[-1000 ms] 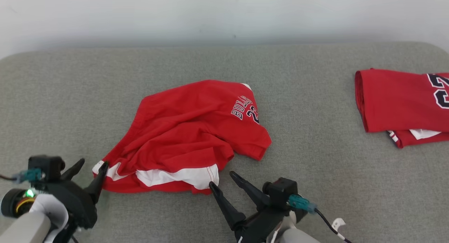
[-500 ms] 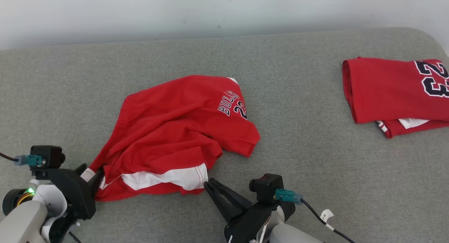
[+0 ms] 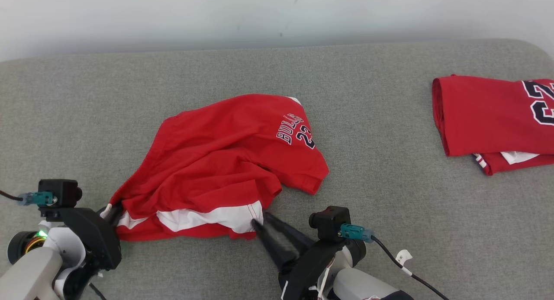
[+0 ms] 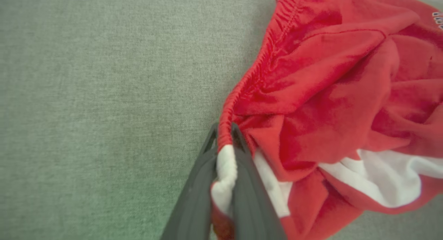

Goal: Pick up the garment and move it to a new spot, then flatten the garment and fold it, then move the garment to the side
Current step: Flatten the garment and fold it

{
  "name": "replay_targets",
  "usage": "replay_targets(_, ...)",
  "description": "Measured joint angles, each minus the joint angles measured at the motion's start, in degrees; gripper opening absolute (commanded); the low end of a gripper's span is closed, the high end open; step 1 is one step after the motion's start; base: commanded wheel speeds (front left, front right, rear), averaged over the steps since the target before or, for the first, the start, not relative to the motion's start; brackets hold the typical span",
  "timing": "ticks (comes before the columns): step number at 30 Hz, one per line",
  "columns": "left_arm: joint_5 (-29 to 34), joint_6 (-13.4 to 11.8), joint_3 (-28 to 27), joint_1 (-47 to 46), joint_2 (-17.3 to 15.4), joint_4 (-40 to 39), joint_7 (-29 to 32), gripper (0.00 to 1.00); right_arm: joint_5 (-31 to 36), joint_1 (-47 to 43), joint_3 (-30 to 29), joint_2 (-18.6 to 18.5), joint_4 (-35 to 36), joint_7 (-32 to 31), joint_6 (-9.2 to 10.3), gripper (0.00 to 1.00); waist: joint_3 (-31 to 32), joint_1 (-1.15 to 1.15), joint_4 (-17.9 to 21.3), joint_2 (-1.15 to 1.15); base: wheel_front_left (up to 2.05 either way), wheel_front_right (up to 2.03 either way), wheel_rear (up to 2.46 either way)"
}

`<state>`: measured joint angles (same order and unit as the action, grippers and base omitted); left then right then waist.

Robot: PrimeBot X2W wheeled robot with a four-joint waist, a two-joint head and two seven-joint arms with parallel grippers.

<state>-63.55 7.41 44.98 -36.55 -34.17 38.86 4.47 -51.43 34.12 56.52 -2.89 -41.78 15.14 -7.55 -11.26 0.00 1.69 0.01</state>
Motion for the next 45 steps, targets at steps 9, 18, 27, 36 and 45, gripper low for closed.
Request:
replay_targets(9,-0.82,0.00,1.56,-0.88,-1.23,-1.56,-1.05,1.00,0.25,0.03,0.03,0.03,-0.43,0.00,0.00,1.00,-0.51,0.00,-0.10,0.00,0.00,0.00,0.00)
replay_targets(18,-3.54,0.11,2.24,-1.47,-0.70,0.78,2.77,0.93,-2.42,1.40,2.47,0.02,-0.94,0.00,0.00,0.17,-2.25,0.00,-0.48,-0.01,0.00,0.00,0.00)
replay_targets(27,-3.99,0.07,2.64,-2.49,-0.45,0.96,0.47,0.00,-2.78,3.15,1.56,0.03,-0.11,-0.01,0.00,0.00,-2.16,0.00,-0.73,-0.01,0.00,0.00,0.00)
replay_targets(36,-6.03,0.07,0.76,-4.93,-1.60,-7.56,-3.70,0.00,1.41,4.47,-8.49,-0.97,1.79,0.00,0.00,0.00,0.13,0.00,-1.25,-0.01,0.00,0.00,0.00)
replay_targets(45,-5.97,-2.02,-1.20,-15.99,0.34,-9.47,0.07,0.00,-0.40,14.30,-13.67,-8.66,4.42,-3.08,0.00,0.00,0.80,-0.01,-1.49,-0.01,0.00,0.00,0.00)
